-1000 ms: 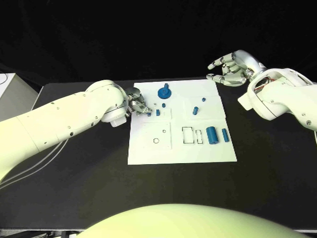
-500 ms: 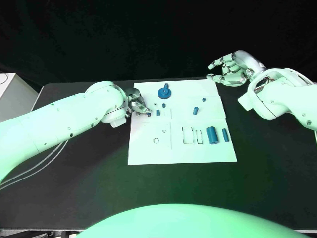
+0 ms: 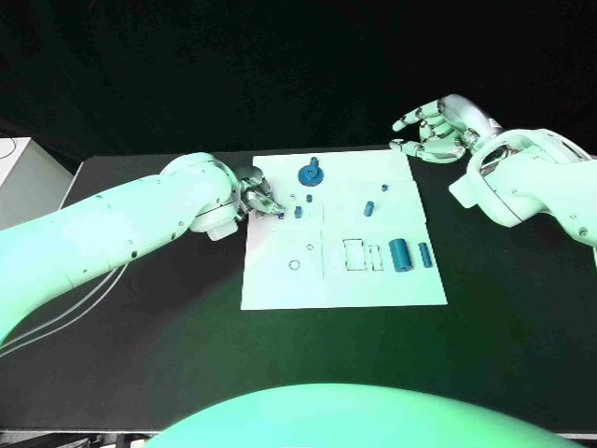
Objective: Assemble the parts on the task board
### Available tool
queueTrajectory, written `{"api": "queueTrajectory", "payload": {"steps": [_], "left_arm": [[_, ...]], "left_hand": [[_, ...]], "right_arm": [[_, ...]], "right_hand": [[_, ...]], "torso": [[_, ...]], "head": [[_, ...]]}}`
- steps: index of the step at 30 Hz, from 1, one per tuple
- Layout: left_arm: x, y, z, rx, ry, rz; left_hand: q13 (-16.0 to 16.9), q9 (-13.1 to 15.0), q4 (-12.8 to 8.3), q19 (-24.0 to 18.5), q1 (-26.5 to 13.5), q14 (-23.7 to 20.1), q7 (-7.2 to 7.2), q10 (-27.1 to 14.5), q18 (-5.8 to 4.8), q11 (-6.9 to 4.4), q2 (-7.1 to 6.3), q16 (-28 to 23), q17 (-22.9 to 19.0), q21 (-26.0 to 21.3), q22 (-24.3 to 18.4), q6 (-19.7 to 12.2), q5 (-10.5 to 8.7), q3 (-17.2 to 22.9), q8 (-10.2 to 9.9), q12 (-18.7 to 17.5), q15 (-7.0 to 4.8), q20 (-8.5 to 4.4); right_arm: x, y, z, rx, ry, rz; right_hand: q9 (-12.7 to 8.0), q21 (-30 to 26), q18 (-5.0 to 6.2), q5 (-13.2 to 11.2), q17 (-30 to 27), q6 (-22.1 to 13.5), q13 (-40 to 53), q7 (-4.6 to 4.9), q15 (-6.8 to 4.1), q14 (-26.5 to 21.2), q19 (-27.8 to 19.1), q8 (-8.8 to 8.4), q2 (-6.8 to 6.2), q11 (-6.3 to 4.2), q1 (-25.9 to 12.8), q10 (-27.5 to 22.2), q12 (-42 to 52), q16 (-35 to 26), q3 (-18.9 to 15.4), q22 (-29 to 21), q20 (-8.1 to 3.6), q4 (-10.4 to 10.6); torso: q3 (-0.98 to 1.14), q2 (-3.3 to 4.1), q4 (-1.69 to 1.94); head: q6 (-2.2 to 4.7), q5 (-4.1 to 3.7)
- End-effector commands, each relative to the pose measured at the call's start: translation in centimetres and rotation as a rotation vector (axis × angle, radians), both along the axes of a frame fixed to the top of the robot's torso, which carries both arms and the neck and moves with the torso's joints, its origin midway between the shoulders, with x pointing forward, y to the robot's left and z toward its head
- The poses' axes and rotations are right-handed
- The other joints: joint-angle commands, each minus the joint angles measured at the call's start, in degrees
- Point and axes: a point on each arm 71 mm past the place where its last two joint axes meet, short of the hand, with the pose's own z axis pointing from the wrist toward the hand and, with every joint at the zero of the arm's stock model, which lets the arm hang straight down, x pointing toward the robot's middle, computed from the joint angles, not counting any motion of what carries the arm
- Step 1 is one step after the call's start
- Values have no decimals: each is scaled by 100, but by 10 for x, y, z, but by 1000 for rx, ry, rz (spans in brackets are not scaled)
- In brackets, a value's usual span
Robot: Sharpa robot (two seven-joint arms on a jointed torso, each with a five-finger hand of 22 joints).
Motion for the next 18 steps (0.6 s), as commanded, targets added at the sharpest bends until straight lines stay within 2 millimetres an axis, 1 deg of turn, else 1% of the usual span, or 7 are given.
{"api": "queueTrajectory", "payload": {"steps": [1,10,18], "left_arm": [[-1,-2,0,-6,1,-15],[-2,-6,1,-19,5,-20],[-3,-7,1,-21,9,-25]], "left_hand": [[-5,-1,-1314,23,37,530,6,32,27,-3,15,25,1239,31,2,38,20,1290,-21,-9,-53,-1],[-5,-1,-1314,23,37,530,6,32,27,-3,15,25,1239,31,2,38,20,1290,-21,-9,-53,-1],[-5,-1,-1314,23,37,530,6,32,27,-3,15,25,1239,31,2,38,20,1290,-21,-9,-53,-1]], "right_arm": [[0,1,0,-6,0,15],[0,1,0,-6,0,15],[-1,1,0,-6,0,14]], "right_hand": [[7,25,-39,18,5,-6,7,53,28,26,599,-35,-6,28,-45,23,-3,-28,0,1509,43,33],[7,25,-39,18,5,-6,7,53,28,26,599,-35,-6,28,-45,23,-3,-28,0,1509,43,33],[7,25,-39,18,5,-6,7,53,28,26,599,-35,-6,28,-45,23,-3,-28,0,1509,43,33]], "torso": [[1,3,-3],[1,3,-9],[2,3,-3]], "head": [[1,1],[1,0],[1,-3]]}}
